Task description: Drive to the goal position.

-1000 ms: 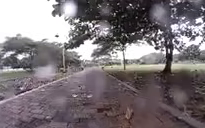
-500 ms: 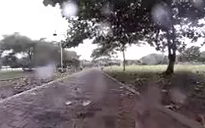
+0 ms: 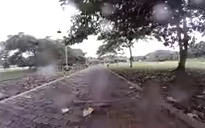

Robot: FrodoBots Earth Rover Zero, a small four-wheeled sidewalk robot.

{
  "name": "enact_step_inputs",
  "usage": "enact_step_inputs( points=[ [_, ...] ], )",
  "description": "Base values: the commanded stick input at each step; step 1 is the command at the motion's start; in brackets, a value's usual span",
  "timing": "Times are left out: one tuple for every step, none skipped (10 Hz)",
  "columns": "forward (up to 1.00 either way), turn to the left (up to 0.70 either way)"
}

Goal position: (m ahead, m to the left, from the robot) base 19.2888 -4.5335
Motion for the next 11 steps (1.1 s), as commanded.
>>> enact_step_inputs(
  points=[
    [0.7,0.0],
    [0.7,0.0],
    [0.7,0.0],
    [0.7,0.0],
    [0.7,0.0],
    [0.7,0.0],
    [0.7,0.0],
    [0.7,0.0],
    [0.7,0.0],
    [0.7,0.0],
    [0.7,0.0]
  ],
)
